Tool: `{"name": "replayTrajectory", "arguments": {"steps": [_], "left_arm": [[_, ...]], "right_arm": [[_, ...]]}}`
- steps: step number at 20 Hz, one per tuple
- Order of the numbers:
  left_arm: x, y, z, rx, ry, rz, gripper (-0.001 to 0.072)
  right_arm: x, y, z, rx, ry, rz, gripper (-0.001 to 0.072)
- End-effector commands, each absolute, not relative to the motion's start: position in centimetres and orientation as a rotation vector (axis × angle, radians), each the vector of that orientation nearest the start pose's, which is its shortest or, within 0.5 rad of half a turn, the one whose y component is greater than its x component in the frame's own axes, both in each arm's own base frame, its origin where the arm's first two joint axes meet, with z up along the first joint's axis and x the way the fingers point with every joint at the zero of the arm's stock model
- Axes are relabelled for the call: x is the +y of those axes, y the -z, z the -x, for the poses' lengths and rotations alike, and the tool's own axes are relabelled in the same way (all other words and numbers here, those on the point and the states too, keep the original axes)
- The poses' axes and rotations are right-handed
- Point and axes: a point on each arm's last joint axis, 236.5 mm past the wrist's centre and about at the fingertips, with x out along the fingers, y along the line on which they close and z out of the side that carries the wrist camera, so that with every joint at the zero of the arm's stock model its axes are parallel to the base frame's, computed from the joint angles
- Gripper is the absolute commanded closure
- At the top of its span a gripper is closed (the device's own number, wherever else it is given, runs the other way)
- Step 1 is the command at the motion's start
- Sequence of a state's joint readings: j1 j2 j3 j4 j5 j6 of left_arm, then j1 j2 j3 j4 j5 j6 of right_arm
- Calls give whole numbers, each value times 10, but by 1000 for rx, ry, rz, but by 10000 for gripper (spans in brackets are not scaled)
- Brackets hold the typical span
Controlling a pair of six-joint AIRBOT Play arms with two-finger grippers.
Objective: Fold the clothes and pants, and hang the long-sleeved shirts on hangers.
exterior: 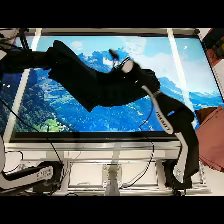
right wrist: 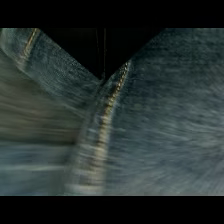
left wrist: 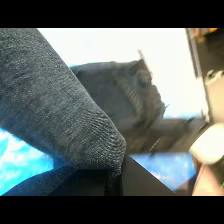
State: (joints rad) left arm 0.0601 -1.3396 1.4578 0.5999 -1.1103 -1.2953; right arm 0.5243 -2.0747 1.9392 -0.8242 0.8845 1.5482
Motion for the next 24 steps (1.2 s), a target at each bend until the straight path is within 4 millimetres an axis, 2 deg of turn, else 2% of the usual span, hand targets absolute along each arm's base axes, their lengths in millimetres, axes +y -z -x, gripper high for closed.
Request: {"name": "replayTrajectory", "arguments": {"steps": [1, 3, 4, 6, 8, 10, 12, 14, 16, 17, 18, 20, 21, 22, 24], "left_arm": [[-167, -202, -471, 738, 636, 632, 682], [-186, -187, -469, 783, 666, 630, 682], [-197, -179, -469, 806, 680, 627, 682], [-219, -162, -470, 839, 700, 626, 682], [-239, -148, -478, 842, 692, 637, 682], [-267, -135, -483, 863, 670, 709, 681], [-300, -134, -488, 833, 682, 786, 682], [-332, -136, -499, 759, 650, 862, 682], [-362, -122, -502, 705, 608, 860, 681], [-379, -114, -496, 716, 608, 877, 669], [-400, -105, -486, 753, 618, 925, 532], [-432, -91, -464, 823, 646, 973, 104], [-442, -88, -455, 835, 663, 957, 55], [-446, -88, -450, 827, 684, 920, 55], [-444, -94, -452, 795, 705, 877, 57]], "right_arm": [[482, 26, -459, 1114, -802, -538, 684], [480, 24, -459, 1107, -802, -526, 683], [470, 26, -463, 1110, -792, -495, 683], [429, 30, -475, 1140, -737, -390, 683], [370, 23, -489, 1163, -645, -254, 683], [301, 0, -500, 1168, -543, -116, 683], [235, -38, -507, 1145, -439, -42, 682], [191, -82, -512, 1082, -375, -56, 682], [163, -124, -513, 1000, -337, -83, 682], [152, -139, -513, 969, -320, -89, 682], [141, -151, -513, 942, -303, -95, 682], [123, -163, -514, 917, -273, -110, 681], [114, -164, -516, 914, -258, -116, 681], [105, -163, -518, 914, -240, -120, 682], [80, -157, -526, 910, -182, -99, 682]]}}
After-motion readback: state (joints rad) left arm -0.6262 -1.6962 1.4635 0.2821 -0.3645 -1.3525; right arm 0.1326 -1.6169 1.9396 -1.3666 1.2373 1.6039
